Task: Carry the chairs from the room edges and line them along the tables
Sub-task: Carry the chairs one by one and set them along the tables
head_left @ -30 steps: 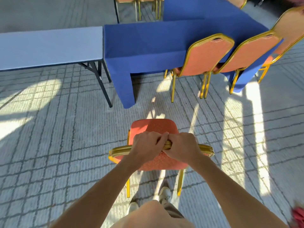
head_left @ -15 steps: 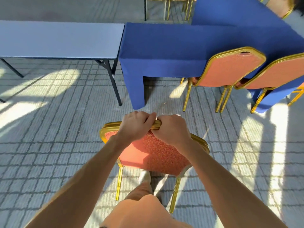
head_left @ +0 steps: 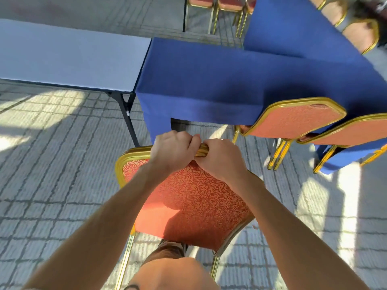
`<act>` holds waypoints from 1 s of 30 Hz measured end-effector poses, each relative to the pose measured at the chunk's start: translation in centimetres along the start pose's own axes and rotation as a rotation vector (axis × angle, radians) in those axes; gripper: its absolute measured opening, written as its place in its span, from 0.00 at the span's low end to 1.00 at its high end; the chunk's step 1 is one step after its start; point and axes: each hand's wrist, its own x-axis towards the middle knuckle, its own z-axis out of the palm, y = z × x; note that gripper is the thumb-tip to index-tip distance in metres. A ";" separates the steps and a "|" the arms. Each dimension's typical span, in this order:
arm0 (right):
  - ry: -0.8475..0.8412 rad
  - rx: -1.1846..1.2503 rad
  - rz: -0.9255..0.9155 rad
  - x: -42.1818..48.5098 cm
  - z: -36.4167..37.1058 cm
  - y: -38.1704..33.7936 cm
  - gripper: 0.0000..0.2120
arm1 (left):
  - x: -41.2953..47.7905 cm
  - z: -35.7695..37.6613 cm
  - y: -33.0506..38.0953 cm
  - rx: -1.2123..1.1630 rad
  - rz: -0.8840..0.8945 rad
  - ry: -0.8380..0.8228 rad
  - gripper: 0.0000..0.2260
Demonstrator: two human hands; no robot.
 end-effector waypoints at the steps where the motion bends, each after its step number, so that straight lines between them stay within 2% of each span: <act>1: -0.018 -0.007 0.006 1.4 -0.1 0.7 0.14 | 1.3 -0.1 0.3 -0.005 0.005 -0.010 0.20; 5: -0.047 -0.042 0.018 8.8 -0.9 3.9 0.13 | 9.3 1.1 -0.2 0.035 0.104 -0.050 0.15; 8: -0.081 -0.040 0.024 12.2 -1.1 5.4 0.13 | 13.0 1.7 -1.0 0.142 0.117 -0.170 0.09; 15: 0.028 -0.193 -0.115 19.1 -3.4 6.9 0.15 | 19.5 1.7 -1.9 0.196 0.126 -0.072 0.06; 19: 0.092 -0.180 -0.155 21.1 -3.9 8.2 0.18 | 21.9 2.3 -1.4 0.092 0.074 0.057 0.14; 21: 0.183 -0.133 -0.172 21.3 -3.4 9.3 0.18 | 22.5 3.2 -0.6 -0.034 -0.036 0.040 0.19; 23: 0.214 -0.102 -0.176 21.1 -3.0 10.4 0.16 | 22.5 4.2 0.2 -0.081 -0.064 0.040 0.22; 30: 0.192 -0.117 -0.264 20.5 -2.1 14.8 0.15 | 22.0 7.6 2.1 -0.168 -0.037 0.028 0.22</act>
